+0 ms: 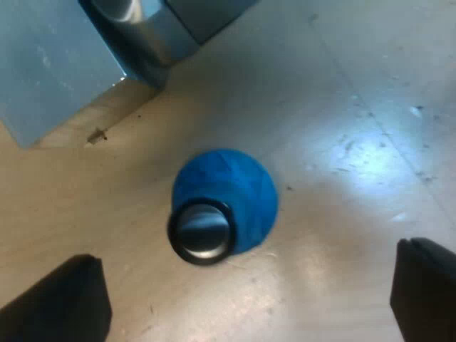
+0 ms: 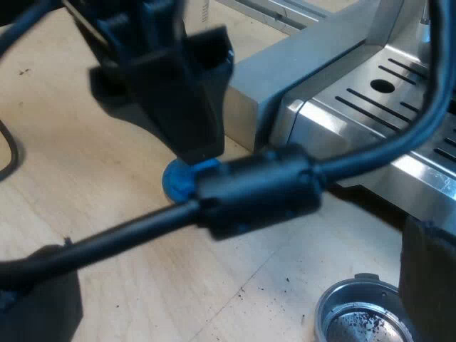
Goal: Grind coffee beans and then tamp
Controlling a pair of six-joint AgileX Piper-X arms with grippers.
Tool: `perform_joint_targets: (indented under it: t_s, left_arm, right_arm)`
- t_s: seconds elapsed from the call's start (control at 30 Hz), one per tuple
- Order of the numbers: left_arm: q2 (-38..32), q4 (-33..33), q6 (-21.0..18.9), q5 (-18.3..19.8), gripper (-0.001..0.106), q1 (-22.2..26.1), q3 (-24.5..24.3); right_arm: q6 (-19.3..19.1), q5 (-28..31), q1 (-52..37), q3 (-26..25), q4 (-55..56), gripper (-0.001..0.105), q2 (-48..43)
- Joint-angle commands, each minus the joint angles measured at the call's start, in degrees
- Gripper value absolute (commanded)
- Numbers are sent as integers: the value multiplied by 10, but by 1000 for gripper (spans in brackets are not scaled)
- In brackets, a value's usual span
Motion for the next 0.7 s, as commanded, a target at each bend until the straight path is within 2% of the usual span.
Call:
perform_joint_targets:
  t_s: [0.03,0.27,0.4,0.53,0.6,0.7]
  left_arm:
    - [24,-14,-8,-11,82,12,-4]
    - [90,-26,2,-5,82,46,-4]
    - [117,-41,2,40,82,47,-4]
    - [142,-45,4,40,80,47,-4]
    - [148,-45,2,40,76,47,-4]
    - [147,-45,2,40,63,47,-6]
  right_arm:
    - [-7,4,-1,-2,-6,92,-2]
    - [-7,4,-1,-2,-6,92,-2]
    - [-7,4,-1,-2,-6,92,-2]
    - [-7,4,-1,-2,-6,92,-2]
    - [-7,4,-1,-2,-6,92,-2]
    - [-7,4,-1,-2,-6,92,-2]
